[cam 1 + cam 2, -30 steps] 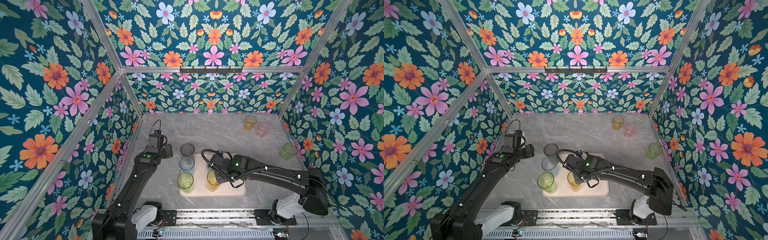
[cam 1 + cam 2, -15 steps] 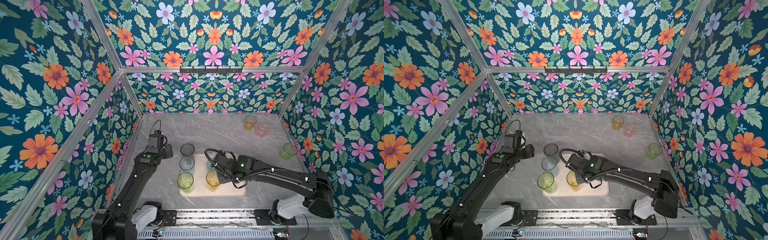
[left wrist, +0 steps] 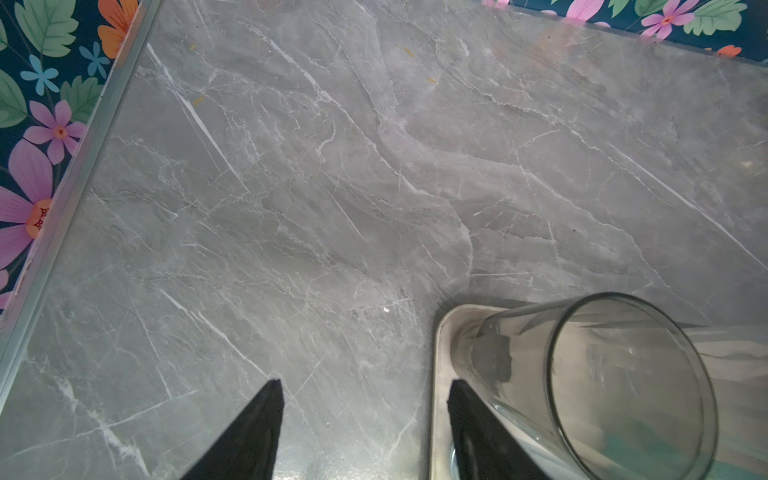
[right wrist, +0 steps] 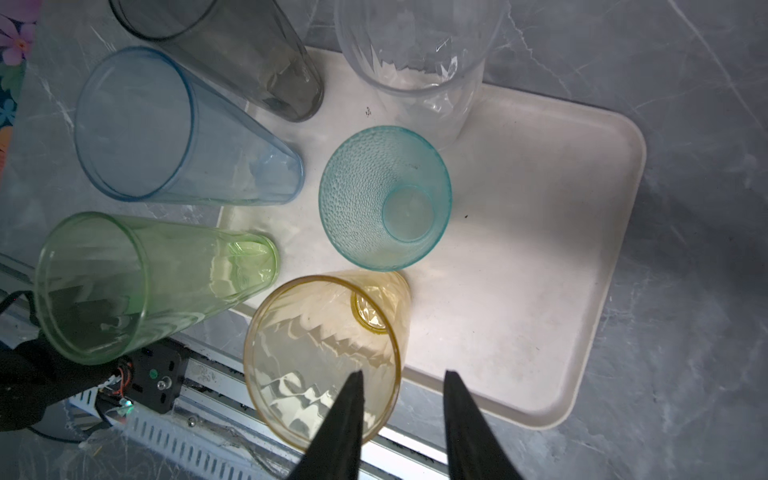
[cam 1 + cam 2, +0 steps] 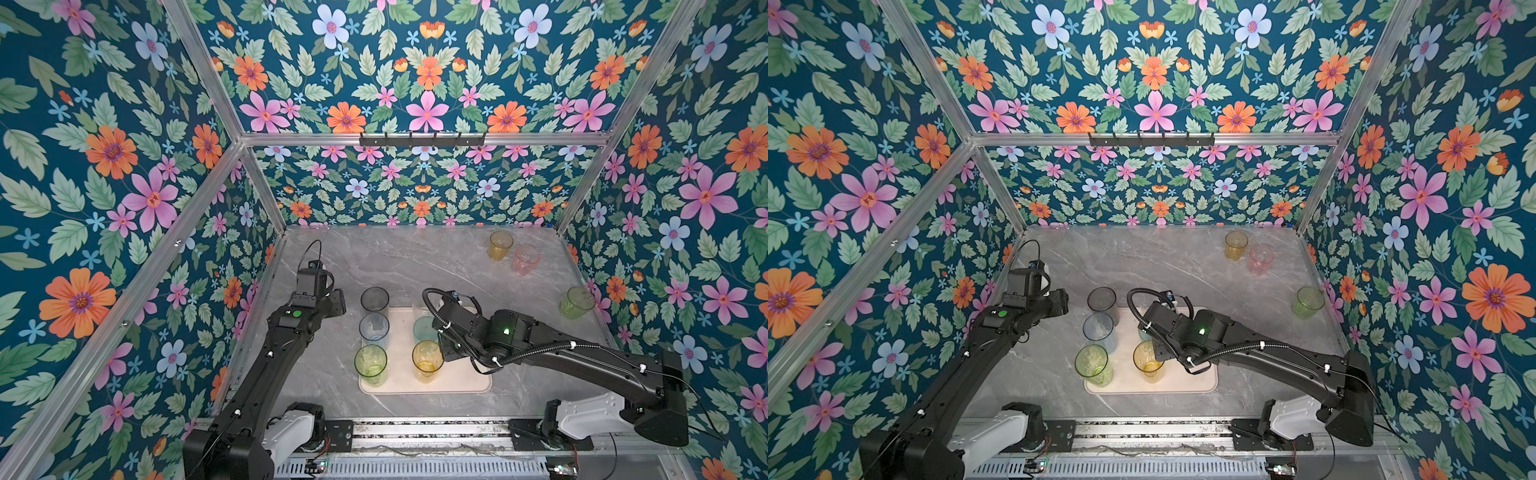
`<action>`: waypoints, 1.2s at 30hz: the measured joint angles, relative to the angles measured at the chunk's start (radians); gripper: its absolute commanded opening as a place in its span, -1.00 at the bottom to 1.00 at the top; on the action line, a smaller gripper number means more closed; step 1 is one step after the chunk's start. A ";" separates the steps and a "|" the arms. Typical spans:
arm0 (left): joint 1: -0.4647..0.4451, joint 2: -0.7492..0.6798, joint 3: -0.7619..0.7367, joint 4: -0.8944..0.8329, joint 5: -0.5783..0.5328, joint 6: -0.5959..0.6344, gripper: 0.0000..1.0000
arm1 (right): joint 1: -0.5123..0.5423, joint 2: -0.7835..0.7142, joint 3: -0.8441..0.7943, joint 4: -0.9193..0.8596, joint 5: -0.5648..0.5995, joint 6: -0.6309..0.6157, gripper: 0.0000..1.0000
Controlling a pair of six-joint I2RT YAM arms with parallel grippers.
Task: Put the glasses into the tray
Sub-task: 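Open the right gripper to release the amber glass, then raise the right gripper and move it above the yellow glass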
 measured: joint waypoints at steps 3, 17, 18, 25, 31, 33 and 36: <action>0.000 0.000 0.000 0.000 0.000 0.000 0.33 | -0.035 -0.014 0.014 0.010 0.018 -0.023 -0.30; 0.000 -0.021 -0.004 -0.002 -0.015 -0.003 0.33 | -0.320 -0.057 0.069 0.040 0.036 -0.209 -0.23; 0.000 -0.021 -0.004 -0.003 -0.017 -0.003 0.33 | -0.341 -0.056 0.073 0.044 0.036 -0.222 -0.23; 0.000 -0.009 -0.004 -0.008 -0.026 -0.003 0.33 | -0.472 -0.036 0.097 0.076 -0.004 -0.291 -0.22; 0.000 0.003 0.006 -0.011 -0.014 -0.003 0.33 | -0.566 0.010 0.144 0.087 -0.044 -0.339 -0.21; 0.000 0.008 0.013 -0.014 -0.001 -0.003 0.33 | -0.602 0.030 0.166 0.088 -0.058 -0.358 -0.20; 0.000 0.006 0.023 -0.020 0.001 -0.007 0.33 | -0.652 0.054 0.189 0.092 -0.079 -0.372 -0.20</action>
